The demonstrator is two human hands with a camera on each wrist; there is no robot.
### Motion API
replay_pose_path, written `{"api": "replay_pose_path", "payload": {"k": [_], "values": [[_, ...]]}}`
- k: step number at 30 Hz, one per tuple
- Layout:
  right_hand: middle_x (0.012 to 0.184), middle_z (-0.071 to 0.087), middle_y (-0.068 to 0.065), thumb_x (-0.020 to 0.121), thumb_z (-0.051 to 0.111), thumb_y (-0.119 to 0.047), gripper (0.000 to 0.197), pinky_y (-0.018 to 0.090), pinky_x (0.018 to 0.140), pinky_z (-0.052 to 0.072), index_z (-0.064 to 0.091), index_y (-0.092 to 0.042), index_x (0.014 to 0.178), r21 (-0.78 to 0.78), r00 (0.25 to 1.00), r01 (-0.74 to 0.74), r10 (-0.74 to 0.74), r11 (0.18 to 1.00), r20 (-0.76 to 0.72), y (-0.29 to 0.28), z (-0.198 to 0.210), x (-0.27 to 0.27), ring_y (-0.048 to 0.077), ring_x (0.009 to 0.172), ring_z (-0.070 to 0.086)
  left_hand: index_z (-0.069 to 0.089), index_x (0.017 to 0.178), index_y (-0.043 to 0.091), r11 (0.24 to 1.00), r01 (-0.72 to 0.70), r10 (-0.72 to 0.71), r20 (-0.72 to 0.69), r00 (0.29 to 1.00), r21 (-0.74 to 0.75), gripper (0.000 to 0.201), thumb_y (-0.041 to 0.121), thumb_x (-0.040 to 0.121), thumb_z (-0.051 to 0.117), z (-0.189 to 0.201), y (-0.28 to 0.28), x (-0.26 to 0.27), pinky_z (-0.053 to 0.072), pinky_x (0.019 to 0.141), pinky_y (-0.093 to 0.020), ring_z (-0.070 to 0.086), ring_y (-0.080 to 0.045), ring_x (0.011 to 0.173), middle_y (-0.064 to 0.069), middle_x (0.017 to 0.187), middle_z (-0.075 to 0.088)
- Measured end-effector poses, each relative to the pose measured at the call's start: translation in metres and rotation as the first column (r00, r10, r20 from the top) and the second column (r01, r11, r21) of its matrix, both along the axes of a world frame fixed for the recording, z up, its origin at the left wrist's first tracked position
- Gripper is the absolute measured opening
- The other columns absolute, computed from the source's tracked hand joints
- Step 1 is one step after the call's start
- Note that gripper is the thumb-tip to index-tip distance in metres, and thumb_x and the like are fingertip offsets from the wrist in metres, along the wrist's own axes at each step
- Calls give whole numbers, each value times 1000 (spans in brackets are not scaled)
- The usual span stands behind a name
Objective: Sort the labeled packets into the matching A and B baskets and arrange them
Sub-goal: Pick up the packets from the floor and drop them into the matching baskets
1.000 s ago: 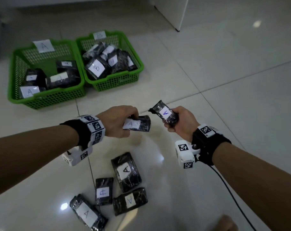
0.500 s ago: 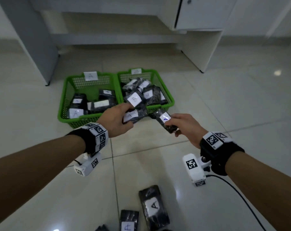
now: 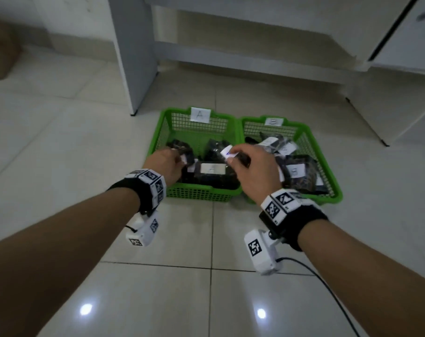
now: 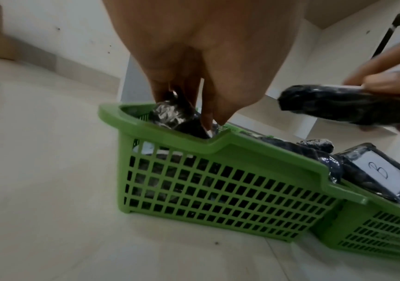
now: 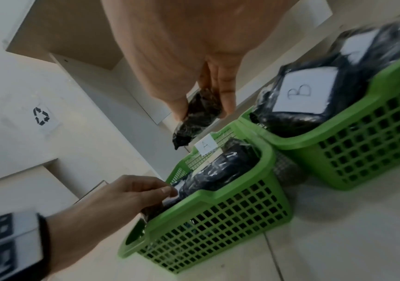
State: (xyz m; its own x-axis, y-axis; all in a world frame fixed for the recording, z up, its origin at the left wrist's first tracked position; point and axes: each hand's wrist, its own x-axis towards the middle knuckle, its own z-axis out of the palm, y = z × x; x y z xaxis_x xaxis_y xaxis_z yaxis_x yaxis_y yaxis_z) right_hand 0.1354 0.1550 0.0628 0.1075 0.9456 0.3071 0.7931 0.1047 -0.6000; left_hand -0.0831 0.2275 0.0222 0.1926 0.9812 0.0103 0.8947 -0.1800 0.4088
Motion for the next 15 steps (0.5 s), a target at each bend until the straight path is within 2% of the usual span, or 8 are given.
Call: {"api": "replay_pose_path", "payload": {"k": [2,4,6,8,9,11,15], "values": [[106,71,7,92,70,-29,21,26,80,40,74,-20,111,49,999,19,-21,999,45,25,-5,-6,23,97,63,72,105,5,999,39,-40,60,997,12,25,22,97,55,-6,-2,0,49,79,-37,63,-39,97,-20,109,67],[111,69,9,94,67,-27,23,26,82,39,73,-19,115,21,997,23,-25,1000,66,53,-13,-16,26,104,62,71,104,4,999,36,-37,87,995,17,27,23,98,53,-9,-2,-5,47,79,-35,63,-37,99,-19,109,67],[123,64,10,97,60,-31,29,32,93,39,69,-22,123,-103,989,14,1,995,146,72,-23,-25,30,117,55,70,105,4,997,57,-61,84,995,46,27,23,98,53,-10,-3,-8,46,89,-33,59,-34,112,-16,120,64],[131,62,5,101,45,-44,37,44,105,32,69,-28,124,-291,945,24,73,956,319,78,-33,-34,31,129,44,70,110,5,992,78,-83,48,995,98,28,23,97,52,-13,-6,-13,40,104,-33,51,-29,129,-14,138,56],[132,62,3,103,37,-50,43,48,108,27,70,-29,121,-375,914,26,131,927,385,76,-37,-38,30,133,39,70,111,6,988,79,-85,41,996,130,28,22,97,52,-15,-8,-15,38,109,-35,48,-29,133,-14,142,52],[129,63,3,105,26,-53,54,50,108,24,73,-27,115,-459,884,8,208,888,418,70,-45,-41,28,134,37,70,111,7,985,87,-91,25,996,152,30,23,96,50,-18,-12,-19,38,111,-42,45,-30,136,-15,145,50],[130,62,6,104,29,-50,51,46,104,28,70,-25,120,-354,905,-39,183,934,383,54,-48,-30,28,129,40,66,121,10,993,59,-56,-33,998,101,35,26,97,46,-14,-20,-16,28,117,-49,28,-31,147,-15,155,38]]}}
